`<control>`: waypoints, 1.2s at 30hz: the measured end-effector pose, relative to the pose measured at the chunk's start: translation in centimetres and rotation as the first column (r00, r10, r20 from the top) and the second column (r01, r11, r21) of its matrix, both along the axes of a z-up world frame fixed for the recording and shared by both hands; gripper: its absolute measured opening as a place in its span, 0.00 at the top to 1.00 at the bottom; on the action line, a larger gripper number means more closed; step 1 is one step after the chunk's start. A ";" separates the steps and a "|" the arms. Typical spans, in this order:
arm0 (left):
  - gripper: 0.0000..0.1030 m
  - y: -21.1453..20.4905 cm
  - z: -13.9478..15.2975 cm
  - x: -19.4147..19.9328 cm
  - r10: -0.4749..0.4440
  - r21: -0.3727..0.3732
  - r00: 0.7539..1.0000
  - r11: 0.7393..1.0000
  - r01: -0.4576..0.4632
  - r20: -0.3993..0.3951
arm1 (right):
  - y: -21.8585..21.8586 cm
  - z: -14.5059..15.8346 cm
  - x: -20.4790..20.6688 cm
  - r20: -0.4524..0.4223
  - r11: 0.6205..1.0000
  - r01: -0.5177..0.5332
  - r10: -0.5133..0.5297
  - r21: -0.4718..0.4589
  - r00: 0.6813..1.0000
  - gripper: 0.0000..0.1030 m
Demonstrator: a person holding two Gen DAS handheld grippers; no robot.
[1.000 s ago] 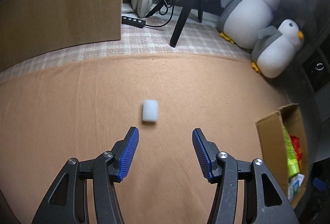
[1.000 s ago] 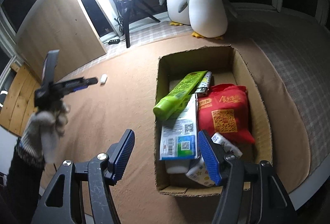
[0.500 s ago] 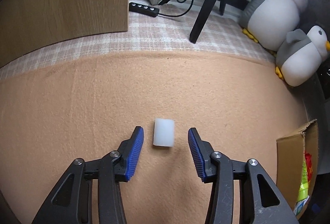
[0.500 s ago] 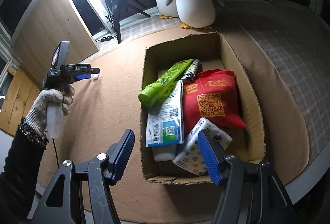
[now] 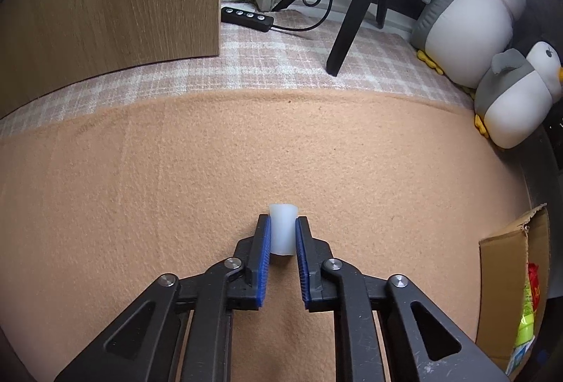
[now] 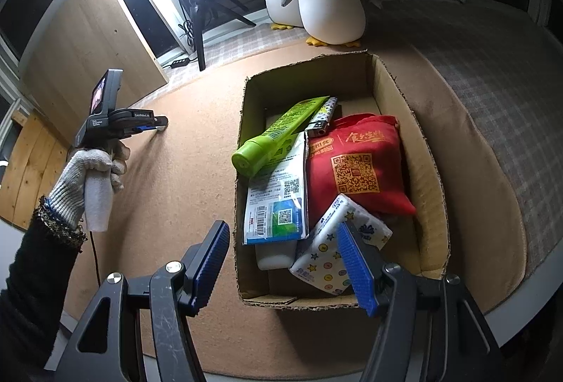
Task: Organize objects
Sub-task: 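Move the left tool to the small white cap and close on it, then carry the white cap with the left tool into the box and release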
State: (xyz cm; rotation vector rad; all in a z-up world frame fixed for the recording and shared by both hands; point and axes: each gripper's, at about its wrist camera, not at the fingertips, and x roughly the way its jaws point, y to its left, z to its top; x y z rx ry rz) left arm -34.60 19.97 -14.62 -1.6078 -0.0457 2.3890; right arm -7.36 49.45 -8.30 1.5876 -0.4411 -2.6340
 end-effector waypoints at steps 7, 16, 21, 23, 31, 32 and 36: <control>0.87 0.3 2.7 2.9 -0.036 0.061 0.999 0.997 0.038 -0.041 | 0.2 0.4 0.2 -0.018 1.000 0.007 -0.007 0.000 1.000 0.42; 0.86 6.3 6.8 10.4 -0.211 0.132 0.972 0.966 0.223 -0.099 | 0.5 0.7 1.4 -0.043 1.000 0.018 -0.017 0.024 0.999 0.42; 0.86 10.9 8.9 13.5 -0.306 0.173 0.943 0.930 0.325 -0.130 | 1.0 0.5 2.4 -0.042 0.999 0.037 -0.036 0.024 0.998 0.42; 0.86 12.8 9.4 14.7 -0.341 0.179 0.930 0.915 0.362 -0.138 | 1.3 0.5 2.8 -0.043 0.999 0.046 -0.045 0.021 0.998 0.42; 0.86 19.0 9.4 18.2 -0.433 0.222 0.893 0.865 0.449 -0.120 | 2.4 0.7 4.0 -0.050 0.997 0.072 -0.071 0.024 0.996 0.42; 0.86 19.8 9.4 18.6 -0.445 0.221 0.888 0.860 0.460 -0.118 | 2.6 0.6 4.2 -0.048 0.997 0.075 -0.074 0.024 0.996 0.42; 0.81 21.8 9.3 19.3 -0.469 0.225 0.875 0.846 0.483 -0.119 | 3.0 0.3 4.6 -0.038 0.996 0.084 -0.083 0.019 0.996 0.42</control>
